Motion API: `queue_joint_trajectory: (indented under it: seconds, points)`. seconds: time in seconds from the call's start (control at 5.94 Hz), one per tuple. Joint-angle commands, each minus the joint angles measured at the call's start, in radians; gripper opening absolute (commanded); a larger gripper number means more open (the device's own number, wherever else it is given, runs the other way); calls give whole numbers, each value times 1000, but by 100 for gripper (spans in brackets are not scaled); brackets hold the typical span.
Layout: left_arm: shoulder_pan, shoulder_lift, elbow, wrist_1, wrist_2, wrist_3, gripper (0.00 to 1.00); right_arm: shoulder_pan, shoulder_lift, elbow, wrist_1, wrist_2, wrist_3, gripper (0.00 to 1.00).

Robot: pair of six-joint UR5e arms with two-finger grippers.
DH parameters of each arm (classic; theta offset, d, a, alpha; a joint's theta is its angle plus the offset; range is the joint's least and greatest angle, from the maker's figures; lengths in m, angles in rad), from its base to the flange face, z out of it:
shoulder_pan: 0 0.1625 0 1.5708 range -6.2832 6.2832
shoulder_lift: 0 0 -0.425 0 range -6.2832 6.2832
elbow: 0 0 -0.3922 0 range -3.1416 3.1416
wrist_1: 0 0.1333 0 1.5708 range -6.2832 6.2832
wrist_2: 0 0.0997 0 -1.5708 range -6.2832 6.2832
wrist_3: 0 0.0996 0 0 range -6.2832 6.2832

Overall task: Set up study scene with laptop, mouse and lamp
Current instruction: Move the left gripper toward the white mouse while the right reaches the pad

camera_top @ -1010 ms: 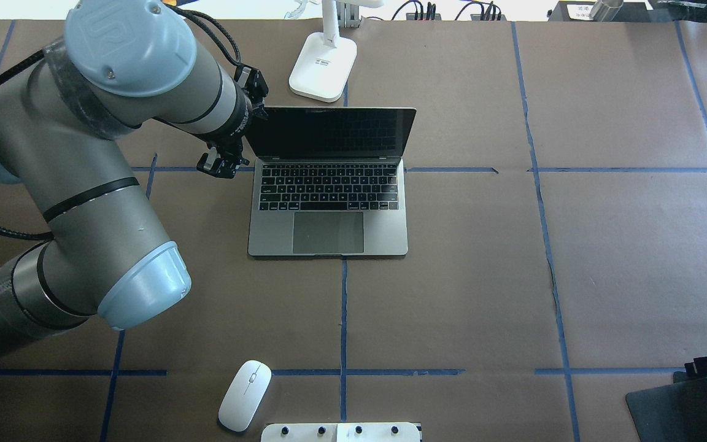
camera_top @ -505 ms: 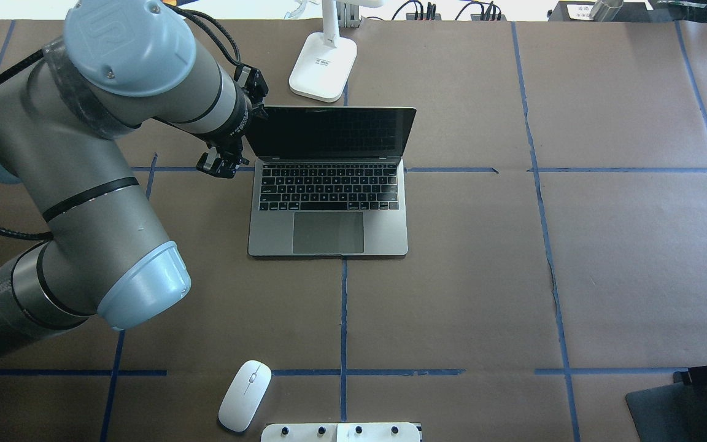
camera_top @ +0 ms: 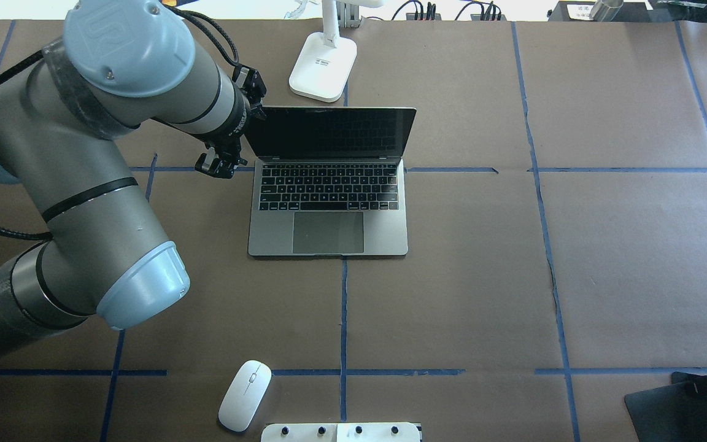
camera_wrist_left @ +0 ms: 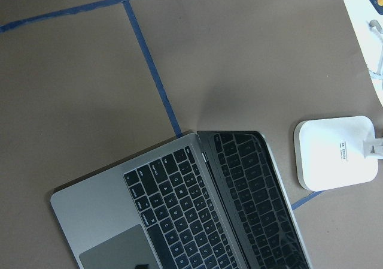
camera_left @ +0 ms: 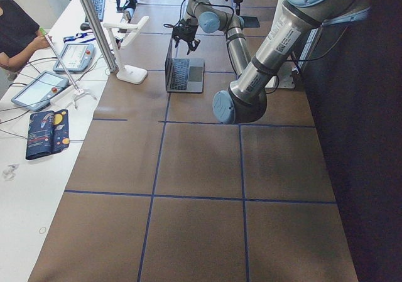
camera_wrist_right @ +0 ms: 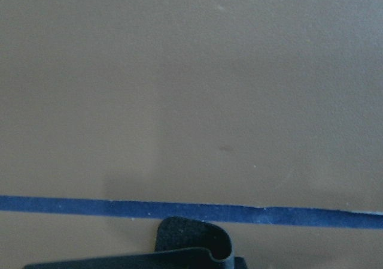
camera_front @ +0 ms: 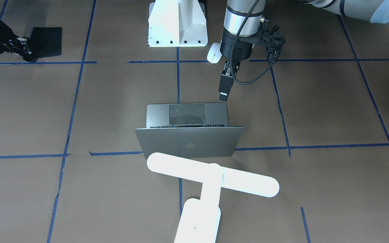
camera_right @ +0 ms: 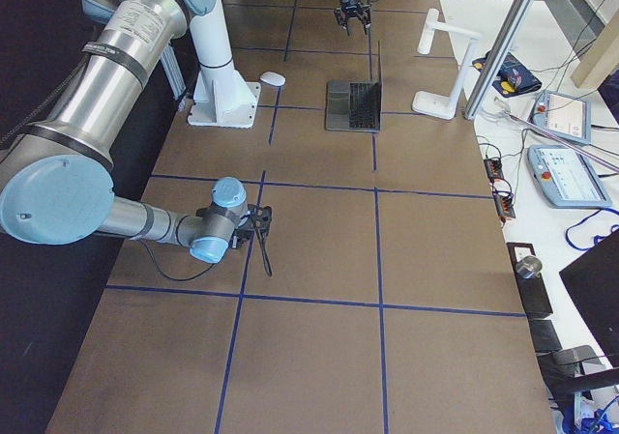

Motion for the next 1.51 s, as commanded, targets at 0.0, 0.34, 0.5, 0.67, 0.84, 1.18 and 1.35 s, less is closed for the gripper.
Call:
queue_joint_trajectory:
  seconds: [0.0,0.34,0.5,0.67,0.84,1.18,1.35]
  points:
    - [0,1,0,-1,0,0,75,-1,-7,4,25,0,-1,0]
    - [5,76,-76,-1,-1,103,75,2,7,16,106,-9,2,0]
    - [52,181,-203,-1,0,236,92,16,18,43,108,-12,16,0]
    - [103,220,-239,-1,3,253,92,30,69,33,107,-10,38,0]
    - [188,259,-245,-1,8,279,93,53,121,30,101,-4,44,0]
    - [325,376,-334,0,28,497,100,148,207,16,53,13,56,0]
    - [386,392,-337,-1,66,574,100,207,320,16,-76,51,55,0]
